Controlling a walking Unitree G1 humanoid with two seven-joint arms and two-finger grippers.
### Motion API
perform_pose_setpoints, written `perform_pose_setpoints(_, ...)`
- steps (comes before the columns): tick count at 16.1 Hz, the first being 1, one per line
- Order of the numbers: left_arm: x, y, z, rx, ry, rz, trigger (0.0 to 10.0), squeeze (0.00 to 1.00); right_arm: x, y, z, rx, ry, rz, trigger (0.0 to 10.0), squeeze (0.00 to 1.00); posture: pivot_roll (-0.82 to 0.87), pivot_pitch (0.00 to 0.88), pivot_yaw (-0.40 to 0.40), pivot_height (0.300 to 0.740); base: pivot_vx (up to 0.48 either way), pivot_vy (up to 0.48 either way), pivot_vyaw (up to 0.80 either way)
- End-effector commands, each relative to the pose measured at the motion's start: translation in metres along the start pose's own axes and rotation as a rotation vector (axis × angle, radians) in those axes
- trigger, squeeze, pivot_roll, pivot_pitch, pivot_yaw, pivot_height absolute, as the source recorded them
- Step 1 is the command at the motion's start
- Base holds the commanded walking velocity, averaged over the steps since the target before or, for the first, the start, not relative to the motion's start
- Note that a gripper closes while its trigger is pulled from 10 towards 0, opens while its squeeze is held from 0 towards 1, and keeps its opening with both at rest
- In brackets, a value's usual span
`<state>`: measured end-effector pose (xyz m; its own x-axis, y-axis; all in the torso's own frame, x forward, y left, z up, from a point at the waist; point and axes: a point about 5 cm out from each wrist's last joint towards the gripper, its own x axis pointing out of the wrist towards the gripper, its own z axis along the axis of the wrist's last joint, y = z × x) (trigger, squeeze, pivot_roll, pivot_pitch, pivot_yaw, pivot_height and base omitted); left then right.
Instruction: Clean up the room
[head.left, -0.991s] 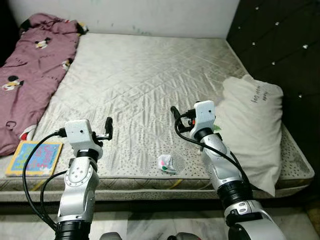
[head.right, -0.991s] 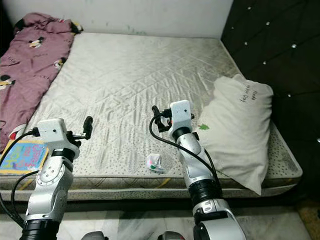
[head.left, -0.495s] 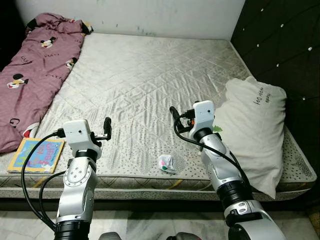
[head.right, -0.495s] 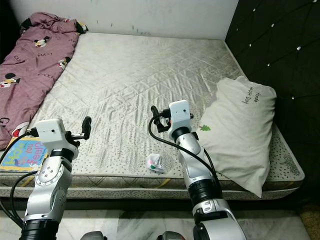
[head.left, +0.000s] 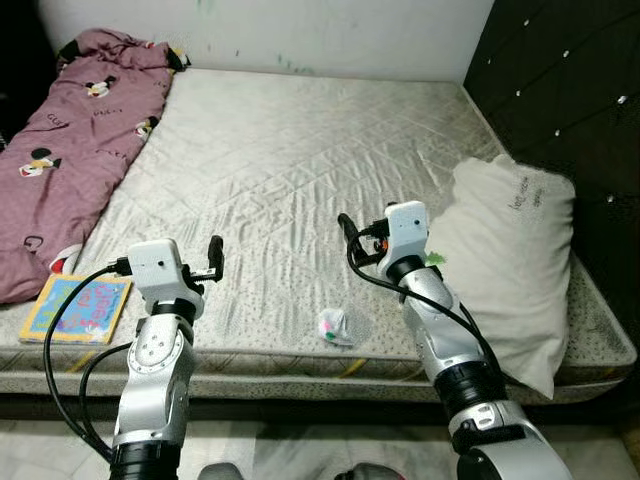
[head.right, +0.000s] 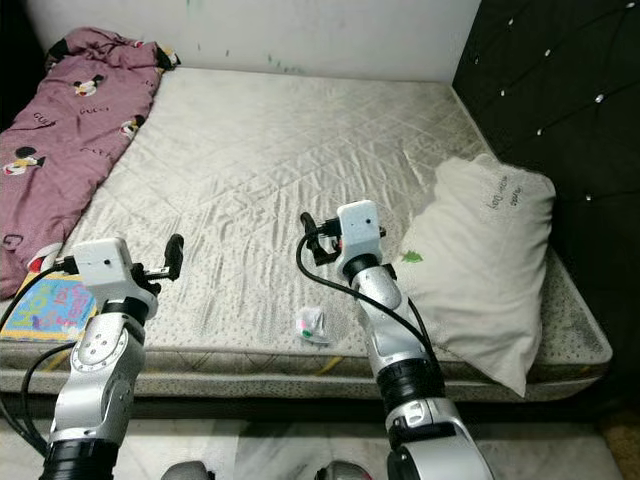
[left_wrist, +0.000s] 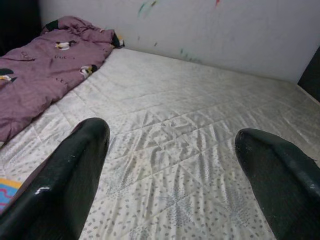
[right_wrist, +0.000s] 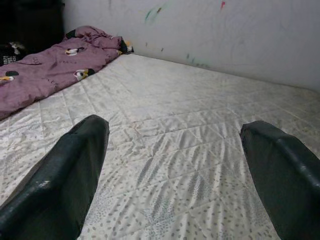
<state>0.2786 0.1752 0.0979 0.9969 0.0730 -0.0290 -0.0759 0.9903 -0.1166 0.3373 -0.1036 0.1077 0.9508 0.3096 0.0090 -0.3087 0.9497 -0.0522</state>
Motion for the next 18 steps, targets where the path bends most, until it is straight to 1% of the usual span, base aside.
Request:
perform_pose_setpoints(1,0.0,-0.002,0.002,0.003,-0.002,-0.002,10.0,0.0,0.001,-0.001,0.003,0.003,-0.008,0.006,10.0,0.0,0.08,0.02,-0.035,0.679,0.0,0.0,0.0)
perform_pose_setpoints(7,0.0,-0.002,0.002,-0.004,0.0,0.002,10.0,0.0,0.001,-0.001,0.003,0.005,-0.005,0.008,10.0,0.0,0.08,0.028,-0.039,0.594,0.0,0.0,0.0)
perform_pose_setpoints(9,0.001,-0.002,0.002,-0.006,-0.001,0.002,10.0,0.0,0.001,-0.001,0.003,0.003,-0.005,0.011,10.0,0.0,0.07,0.033,-0.041,0.584,0.0,0.0,0.0)
perform_pose_setpoints(11,0.001,-0.002,0.003,-0.007,-0.003,0.005,10.0,0.0,0.001,0.0,0.003,-0.011,-0.007,0.035,10.0,0.0,0.07,0.034,-0.041,0.584,0.0,0.0,0.0)
perform_pose_setpoints(12,0.001,-0.001,0.003,-0.01,-0.007,0.011,10.0,0.0,-0.002,0.004,0.0,-0.024,0.011,0.072,10.0,0.0,0.07,0.036,-0.04,0.584,0.0,0.0,0.0)
perform_pose_setpoints(14,0.003,0.0,0.002,-0.021,0.003,0.018,10.0,0.0,-0.001,0.014,-0.001,-0.069,0.014,0.138,10.0,0.0,0.06,0.042,-0.04,0.584,0.0,0.0,0.0)
perform_pose_setpoints(15,0.003,0.001,0.002,-0.019,0.005,0.017,10.0,0.0,-0.001,0.018,-0.004,-0.084,0.041,0.161,10.0,0.0,0.05,0.046,-0.039,0.584,0.0,0.0,0.0)
perform_pose_setpoints(18,0.003,0.002,0.002,-0.015,0.008,0.024,10.0,0.0,0.001,0.021,-0.014,-0.094,0.114,0.179,10.0,0.0,0.05,0.054,-0.041,0.584,0.0,0.0,0.0)
